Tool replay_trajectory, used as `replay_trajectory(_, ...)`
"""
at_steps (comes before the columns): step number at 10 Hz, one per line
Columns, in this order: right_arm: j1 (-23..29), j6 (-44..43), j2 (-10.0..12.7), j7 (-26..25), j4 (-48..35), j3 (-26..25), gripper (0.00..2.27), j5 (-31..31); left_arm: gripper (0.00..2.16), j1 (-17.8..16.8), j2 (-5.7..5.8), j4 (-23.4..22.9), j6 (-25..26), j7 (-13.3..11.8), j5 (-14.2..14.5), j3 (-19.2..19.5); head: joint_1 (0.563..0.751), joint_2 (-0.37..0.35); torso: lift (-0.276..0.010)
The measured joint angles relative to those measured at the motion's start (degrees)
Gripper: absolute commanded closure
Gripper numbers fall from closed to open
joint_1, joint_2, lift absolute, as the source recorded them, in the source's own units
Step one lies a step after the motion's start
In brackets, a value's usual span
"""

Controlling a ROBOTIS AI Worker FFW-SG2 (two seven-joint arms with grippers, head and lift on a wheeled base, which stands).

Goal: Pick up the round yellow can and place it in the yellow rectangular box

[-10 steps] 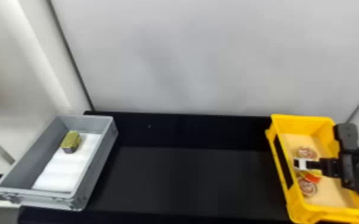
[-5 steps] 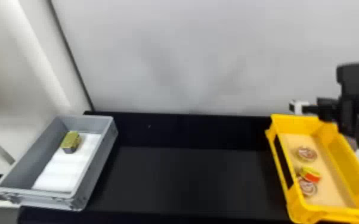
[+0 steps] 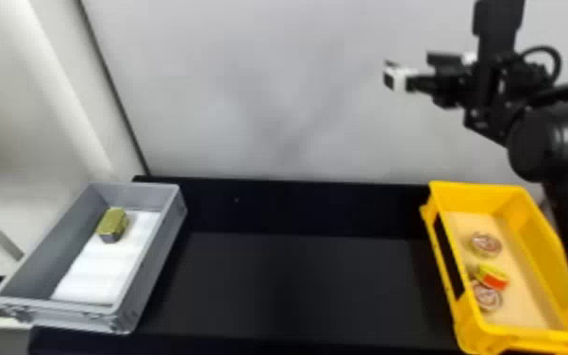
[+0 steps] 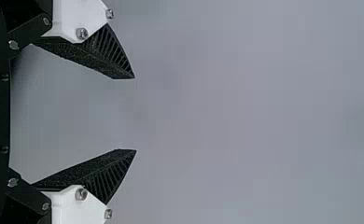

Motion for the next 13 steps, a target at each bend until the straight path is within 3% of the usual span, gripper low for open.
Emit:
replay_trajectory(2,-0.55,-5.83,3.13,-3.42,-7.03,1.86,0.28,2.11,0.11,-0.17,0.26,0.24,-1.28,0.39,0.00,0.00,0.694,0.054,0.000)
replay_trajectory(3,-1.62,-8.45,3.38,-7.09,-10.32,3.02,0.28,2.28,0.11,-0.47,0.90,0.32,-2.42,0.90,-0.01,0.19,0.694,0.054,0.000)
replay_trajectory(5,-6.07,-12.60,0.72,-14.71,-14.48,5.73,0.27,1.87,0.11,-1.28,2.83,0.34,-5.54,1.87,-0.48,1.12,0.694,0.054,0.000)
replay_trajectory(7,-10.08,-14.40,-1.53,-18.64,-15.66,6.78,0.25,2.19,0.11,-2.13,4.93,0.34,-8.85,2.64,-1.00,2.23,0.694,0.054,0.000)
replay_trajectory(11,-14.32,-23.32,-4.90,-22.25,-17.48,10.04,0.25,4.81,0.11,-3.87,9.19,0.03,-15.43,4.22,-2.56,2.52,0.694,0.054,0.000)
replay_trajectory(13,-16.05,-25.86,-6.78,-22.78,-18.05,11.80,0.25,6.92,0.11,-4.65,10.75,-0.35,-17.28,4.57,-4.11,3.18,0.694,0.054,0.000)
